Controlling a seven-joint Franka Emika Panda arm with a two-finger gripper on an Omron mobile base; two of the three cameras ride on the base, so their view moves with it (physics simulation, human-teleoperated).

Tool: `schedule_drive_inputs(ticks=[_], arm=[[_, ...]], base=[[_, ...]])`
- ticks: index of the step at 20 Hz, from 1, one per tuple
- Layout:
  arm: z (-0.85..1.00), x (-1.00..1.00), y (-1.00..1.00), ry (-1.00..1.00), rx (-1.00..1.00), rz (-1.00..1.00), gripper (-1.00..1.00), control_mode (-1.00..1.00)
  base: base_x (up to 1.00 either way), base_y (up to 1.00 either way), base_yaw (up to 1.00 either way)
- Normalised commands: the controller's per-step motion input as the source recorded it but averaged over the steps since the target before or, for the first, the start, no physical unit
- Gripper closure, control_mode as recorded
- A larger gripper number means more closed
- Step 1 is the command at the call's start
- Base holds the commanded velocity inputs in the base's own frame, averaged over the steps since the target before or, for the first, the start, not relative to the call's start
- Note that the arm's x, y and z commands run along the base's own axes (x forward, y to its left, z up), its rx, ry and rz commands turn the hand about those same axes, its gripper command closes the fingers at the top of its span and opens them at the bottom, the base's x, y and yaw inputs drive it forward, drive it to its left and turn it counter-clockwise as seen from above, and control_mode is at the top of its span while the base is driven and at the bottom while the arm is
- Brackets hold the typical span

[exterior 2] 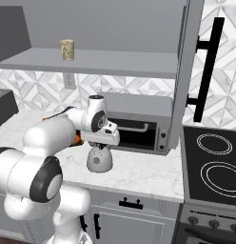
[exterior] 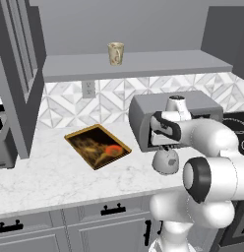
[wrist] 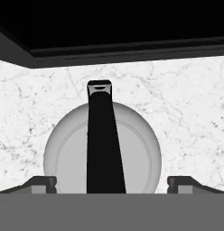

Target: Pick the kettle from the counter and place it on the tray. Then pick the mug from the cabinet and place it on the tray. Then close the cabinet doors.

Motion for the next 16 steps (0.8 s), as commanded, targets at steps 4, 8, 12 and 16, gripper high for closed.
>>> schedule_drive_inputs(ticks=[4,8,12,16], arm=[[-0.43,-0.37,0.05,0.00,-0.01,0.00,1.00,-1.00],[-0.37,-0.44,0.00,-0.02,0.00,0.00,1.00,-1.00],[-0.25,-0.33,0.00,0.00,0.00,0.00,1.00,-1.00],[0.07,-0.14,0.06,-0.03,0.00,0.00,1.00,-1.00]], base=[[0.00,0.00,0.00],[0.00,0.00,0.00],[0.00,0.00,0.00],[0.00,0.00,0.00]])
